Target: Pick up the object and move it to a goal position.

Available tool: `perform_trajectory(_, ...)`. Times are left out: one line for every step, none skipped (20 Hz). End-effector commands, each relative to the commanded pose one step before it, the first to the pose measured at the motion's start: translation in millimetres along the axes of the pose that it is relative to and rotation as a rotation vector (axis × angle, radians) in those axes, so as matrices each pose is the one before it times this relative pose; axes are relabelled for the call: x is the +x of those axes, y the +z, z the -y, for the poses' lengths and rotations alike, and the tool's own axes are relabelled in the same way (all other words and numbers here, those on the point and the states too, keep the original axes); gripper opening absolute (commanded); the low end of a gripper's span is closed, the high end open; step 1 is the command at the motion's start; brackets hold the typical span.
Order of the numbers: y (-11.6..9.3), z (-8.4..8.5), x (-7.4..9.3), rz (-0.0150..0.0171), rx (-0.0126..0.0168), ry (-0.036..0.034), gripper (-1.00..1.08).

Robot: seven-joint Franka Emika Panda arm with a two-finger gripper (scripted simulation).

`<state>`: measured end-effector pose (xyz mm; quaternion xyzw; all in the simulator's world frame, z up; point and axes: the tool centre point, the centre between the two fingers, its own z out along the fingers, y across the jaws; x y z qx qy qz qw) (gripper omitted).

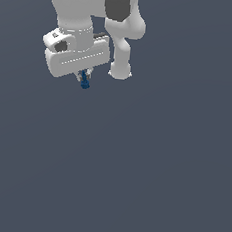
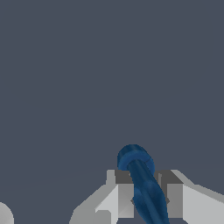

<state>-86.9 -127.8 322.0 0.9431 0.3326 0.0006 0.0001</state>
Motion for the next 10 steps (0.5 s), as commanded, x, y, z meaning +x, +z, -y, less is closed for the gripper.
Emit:
perform_trajectory(-14.3,3.0,-6.61,0.00048,0.00102,-0.00029,-1.0)
perform_trajectory(-4.57,0.75,-1.98,0.0,0.0,0.0,-1.0)
perform_trajectory(-4.03,0.61,-1.74,0.0,0.0,0.0,-1.0)
perform_trajectory(-3.49,0.47,-1.48,0.0,0.0,0.0,-1.0)
perform_trajectory(-2.93,0.33,-1.22,0.0,0.0,0.0,-1.0)
perform_trajectory(-2.37,0.18,-0.96,0.0,0.0,0.0,-1.0)
perform_trajectory(-1.8,0.04,-0.7,0.0,0.0,0.0,-1.0)
perform_trajectory(-1.24,-0.06,-0.45,0.0,0.0,0.0,-1.0)
perform_trajectory(-0.71,-0.11,-0.23,0.0,0.0,0.0,-1.0)
perform_trajectory(-0.22,-0.05,-0.07,0.0,0.0,0.0,-1.0)
